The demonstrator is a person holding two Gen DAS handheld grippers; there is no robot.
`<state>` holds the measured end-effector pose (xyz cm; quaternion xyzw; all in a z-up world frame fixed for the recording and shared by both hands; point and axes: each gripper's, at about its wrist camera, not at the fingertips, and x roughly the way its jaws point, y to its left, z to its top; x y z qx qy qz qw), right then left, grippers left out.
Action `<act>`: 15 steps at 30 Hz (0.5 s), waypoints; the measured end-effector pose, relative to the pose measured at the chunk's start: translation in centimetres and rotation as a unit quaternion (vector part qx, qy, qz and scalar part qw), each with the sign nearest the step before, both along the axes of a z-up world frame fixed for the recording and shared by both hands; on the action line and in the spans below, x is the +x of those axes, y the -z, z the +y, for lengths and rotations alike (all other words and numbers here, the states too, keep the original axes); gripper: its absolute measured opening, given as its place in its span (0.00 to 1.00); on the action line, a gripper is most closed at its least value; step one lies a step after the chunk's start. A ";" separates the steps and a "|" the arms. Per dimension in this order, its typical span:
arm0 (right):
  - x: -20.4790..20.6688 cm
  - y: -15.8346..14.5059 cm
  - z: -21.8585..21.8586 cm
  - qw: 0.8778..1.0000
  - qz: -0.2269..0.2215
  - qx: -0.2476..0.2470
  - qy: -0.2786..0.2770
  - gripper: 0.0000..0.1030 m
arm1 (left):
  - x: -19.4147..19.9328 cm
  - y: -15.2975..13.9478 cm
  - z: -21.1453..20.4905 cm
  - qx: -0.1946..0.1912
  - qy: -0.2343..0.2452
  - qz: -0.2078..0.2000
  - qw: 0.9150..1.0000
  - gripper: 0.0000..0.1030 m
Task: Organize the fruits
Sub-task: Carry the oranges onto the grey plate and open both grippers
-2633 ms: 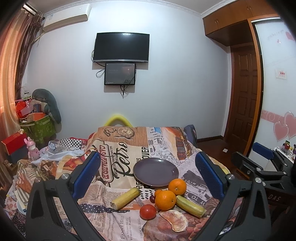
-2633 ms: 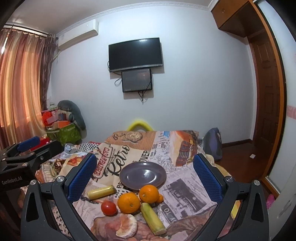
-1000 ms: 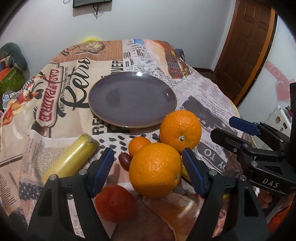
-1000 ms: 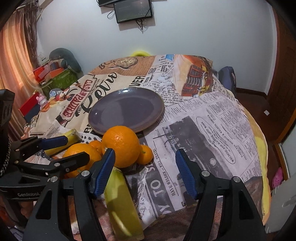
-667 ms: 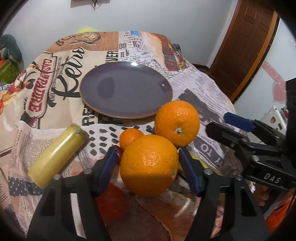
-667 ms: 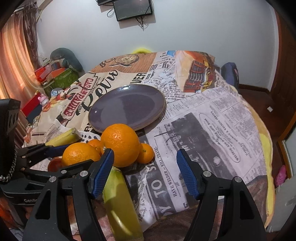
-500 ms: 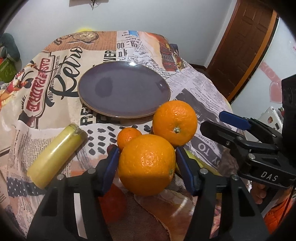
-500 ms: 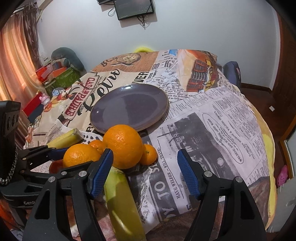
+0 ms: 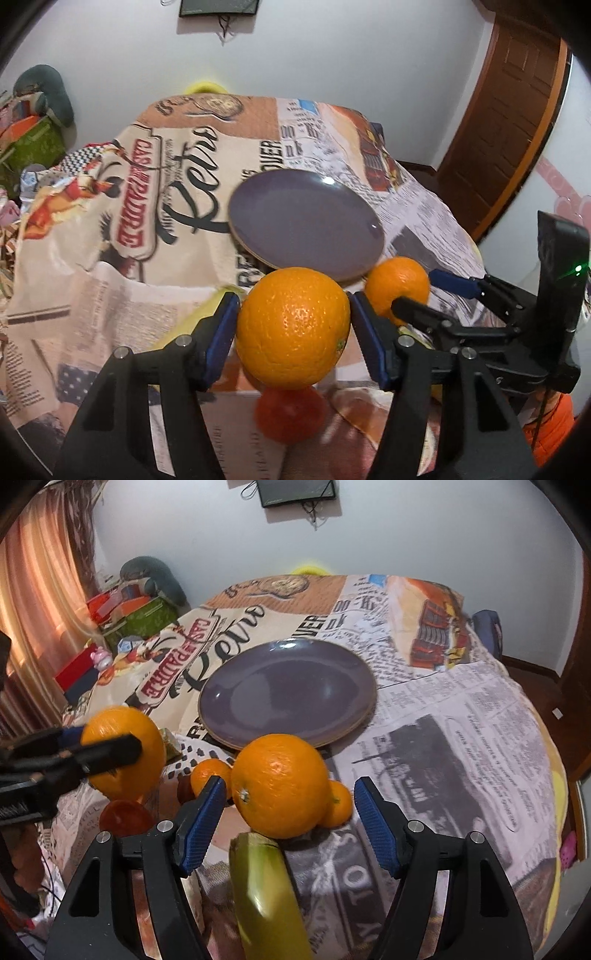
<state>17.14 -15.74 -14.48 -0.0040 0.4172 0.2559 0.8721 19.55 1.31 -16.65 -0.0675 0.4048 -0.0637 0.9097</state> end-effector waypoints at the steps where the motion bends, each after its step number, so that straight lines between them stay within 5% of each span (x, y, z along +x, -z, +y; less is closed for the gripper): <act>1: 0.1 0.2 0.3 1.000 0.001 -0.002 -0.005 0.66 | 0.0 0.0 0.3 0.001 -0.003 -0.001 1.000 0.59; 15: 0.6 0.2 0.6 1.000 0.017 -0.005 -0.009 0.57 | -0.1 -0.5 1.0 0.001 -0.009 -0.010 1.000 0.59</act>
